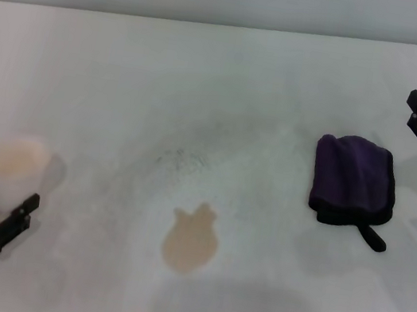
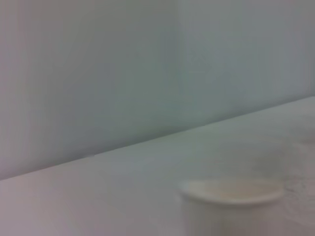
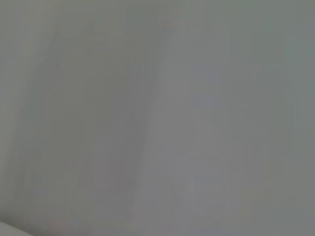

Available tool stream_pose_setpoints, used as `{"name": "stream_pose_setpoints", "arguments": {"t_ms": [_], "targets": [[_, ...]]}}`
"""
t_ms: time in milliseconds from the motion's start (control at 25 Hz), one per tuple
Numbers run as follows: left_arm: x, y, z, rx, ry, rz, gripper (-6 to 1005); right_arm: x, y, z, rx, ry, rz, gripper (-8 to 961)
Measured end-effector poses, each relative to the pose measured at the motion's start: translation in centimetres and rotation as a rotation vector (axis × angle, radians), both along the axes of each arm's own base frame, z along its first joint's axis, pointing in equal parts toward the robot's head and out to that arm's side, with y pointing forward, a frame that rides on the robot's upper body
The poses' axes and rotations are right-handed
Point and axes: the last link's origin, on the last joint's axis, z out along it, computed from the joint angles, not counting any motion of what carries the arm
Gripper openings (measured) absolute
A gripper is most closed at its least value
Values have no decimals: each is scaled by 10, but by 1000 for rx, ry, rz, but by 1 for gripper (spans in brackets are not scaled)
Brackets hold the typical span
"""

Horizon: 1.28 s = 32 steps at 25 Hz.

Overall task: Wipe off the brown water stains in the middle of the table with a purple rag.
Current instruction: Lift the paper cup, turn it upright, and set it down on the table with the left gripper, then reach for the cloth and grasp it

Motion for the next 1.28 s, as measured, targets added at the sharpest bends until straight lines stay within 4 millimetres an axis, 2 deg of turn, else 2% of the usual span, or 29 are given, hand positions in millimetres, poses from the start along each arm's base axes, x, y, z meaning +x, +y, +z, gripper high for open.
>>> {"name": "stream_pose_setpoints", "arguments": {"t_ms": [240, 520, 760, 920, 1280], "targets": [[-3, -11, -3, 0, -2, 16, 629, 0, 2, -1, -6, -4, -6, 738], [-1, -14, -5, 6, -12, 12, 660, 1, 5, -2, -14, -10, -14, 738], [0, -17, -6, 28, -1, 1, 831, 0, 6, -2, -13, -12, -11, 738], [-1, -22, -8, 57, 15, -3, 893, 0, 7, -1, -10, -17, -9, 737], [-5, -47, -10, 119, -13, 56, 893, -1, 7, 1, -5, -24, 2, 737]]}}
